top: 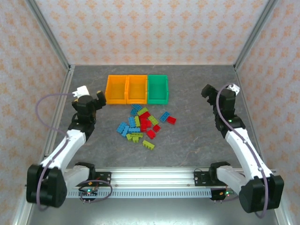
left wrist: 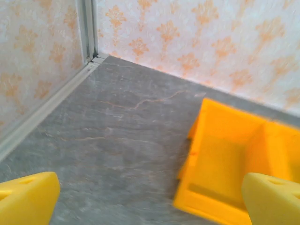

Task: Sort the legos into containers by color

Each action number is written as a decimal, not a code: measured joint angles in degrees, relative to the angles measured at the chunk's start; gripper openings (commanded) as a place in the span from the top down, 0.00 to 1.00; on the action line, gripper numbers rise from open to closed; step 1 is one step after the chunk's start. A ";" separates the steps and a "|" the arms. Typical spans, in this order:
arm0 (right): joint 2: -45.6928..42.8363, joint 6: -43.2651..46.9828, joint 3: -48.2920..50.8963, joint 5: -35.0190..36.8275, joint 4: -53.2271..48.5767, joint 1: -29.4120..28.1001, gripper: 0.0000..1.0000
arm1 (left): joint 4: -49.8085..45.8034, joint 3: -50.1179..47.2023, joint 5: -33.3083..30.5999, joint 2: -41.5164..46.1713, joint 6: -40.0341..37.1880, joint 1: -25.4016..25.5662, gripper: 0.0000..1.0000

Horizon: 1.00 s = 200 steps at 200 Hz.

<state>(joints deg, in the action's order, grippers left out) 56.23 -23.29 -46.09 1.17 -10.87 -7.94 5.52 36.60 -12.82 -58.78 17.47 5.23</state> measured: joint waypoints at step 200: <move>13.35 -15.26 -13.75 -11.21 -34.58 -32.44 0.01 | -40.24 18.43 15.89 -32.06 15.19 16.41 0.33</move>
<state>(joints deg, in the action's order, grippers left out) 69.58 -38.54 -59.83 -10.04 -45.45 -40.38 -34.72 55.02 3.07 -90.85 32.67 21.65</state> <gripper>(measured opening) 0.993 0.692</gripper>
